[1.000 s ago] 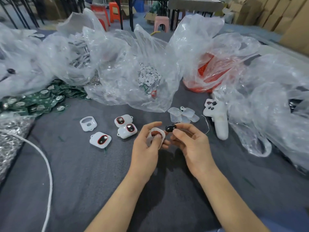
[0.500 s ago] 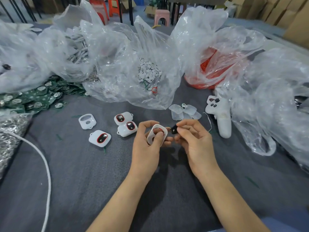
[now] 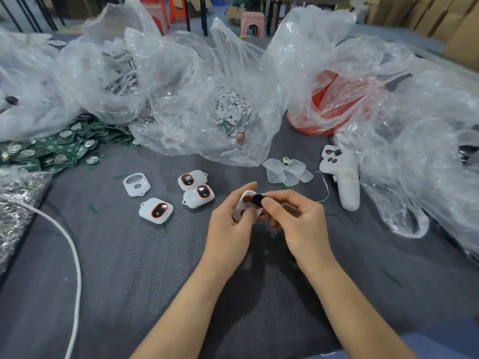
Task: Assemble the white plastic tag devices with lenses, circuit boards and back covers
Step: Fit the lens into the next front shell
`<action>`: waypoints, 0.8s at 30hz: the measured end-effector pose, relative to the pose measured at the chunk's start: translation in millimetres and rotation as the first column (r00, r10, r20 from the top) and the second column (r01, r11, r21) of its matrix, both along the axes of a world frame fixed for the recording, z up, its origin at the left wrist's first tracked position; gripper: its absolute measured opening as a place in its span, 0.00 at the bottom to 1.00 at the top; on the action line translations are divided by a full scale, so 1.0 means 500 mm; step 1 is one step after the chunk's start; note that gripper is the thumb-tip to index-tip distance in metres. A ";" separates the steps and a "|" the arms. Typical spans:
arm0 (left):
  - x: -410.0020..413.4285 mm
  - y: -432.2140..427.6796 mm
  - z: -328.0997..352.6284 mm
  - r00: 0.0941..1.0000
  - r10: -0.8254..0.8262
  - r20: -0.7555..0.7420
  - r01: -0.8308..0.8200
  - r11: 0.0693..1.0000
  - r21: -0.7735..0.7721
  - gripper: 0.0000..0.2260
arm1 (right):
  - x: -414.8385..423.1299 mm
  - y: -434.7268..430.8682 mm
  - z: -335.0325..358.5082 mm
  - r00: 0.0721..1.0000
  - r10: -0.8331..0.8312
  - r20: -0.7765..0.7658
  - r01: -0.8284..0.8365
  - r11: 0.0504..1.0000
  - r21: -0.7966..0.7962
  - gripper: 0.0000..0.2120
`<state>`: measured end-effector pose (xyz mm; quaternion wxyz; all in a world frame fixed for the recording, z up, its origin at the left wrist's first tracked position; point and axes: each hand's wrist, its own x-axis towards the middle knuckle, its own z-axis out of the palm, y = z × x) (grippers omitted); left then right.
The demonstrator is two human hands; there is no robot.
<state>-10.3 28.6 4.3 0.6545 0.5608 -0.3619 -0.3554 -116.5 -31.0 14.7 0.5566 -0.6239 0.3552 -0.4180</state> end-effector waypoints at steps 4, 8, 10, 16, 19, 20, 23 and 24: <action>-0.001 0.001 0.002 0.998 -0.053 -0.026 0.054 0.998 0.021 0.19 | 0.002 -0.004 -0.007 0.996 -0.080 -0.035 0.078 0.996 -0.035 0.05; 0.002 0.003 0.002 0.995 -0.100 -0.026 0.100 0.995 0.027 0.18 | -0.003 -0.010 -0.006 0.999 -0.038 -0.020 0.040 0.996 0.075 0.06; 0.003 0.005 0.004 0.993 -0.116 -0.029 0.116 0.993 0.018 0.18 | -0.002 -0.011 -0.003 0.999 -0.008 0.037 0.002 0.989 0.149 0.09; 0.002 0.005 0.007 0.992 -0.120 -0.024 0.120 0.993 -0.023 0.16 | -0.001 -0.010 -0.001 0.992 0.078 0.100 -0.098 0.971 0.217 0.11; 0.001 0.004 0.004 0.990 -0.136 -0.041 0.135 0.990 -0.031 0.15 | -0.003 -0.010 -0.001 0.987 0.101 0.128 -0.129 0.965 0.229 0.12; 0.001 0.004 0.002 0.989 -0.135 -0.053 0.133 0.991 -0.032 0.14 | -0.003 -0.011 -0.002 0.986 0.107 0.128 -0.135 0.963 0.235 0.12; 0.000 0.003 0.000 0.992 -0.083 -0.098 0.081 0.996 -0.026 0.13 | -0.004 -0.012 -0.003 0.984 0.141 0.106 -0.163 0.957 0.240 0.12; -0.001 0.003 -0.001 0.993 -0.066 -0.099 0.063 0.998 -0.025 0.13 | -0.003 -0.012 -0.003 0.983 0.151 0.102 -0.172 0.955 0.243 0.11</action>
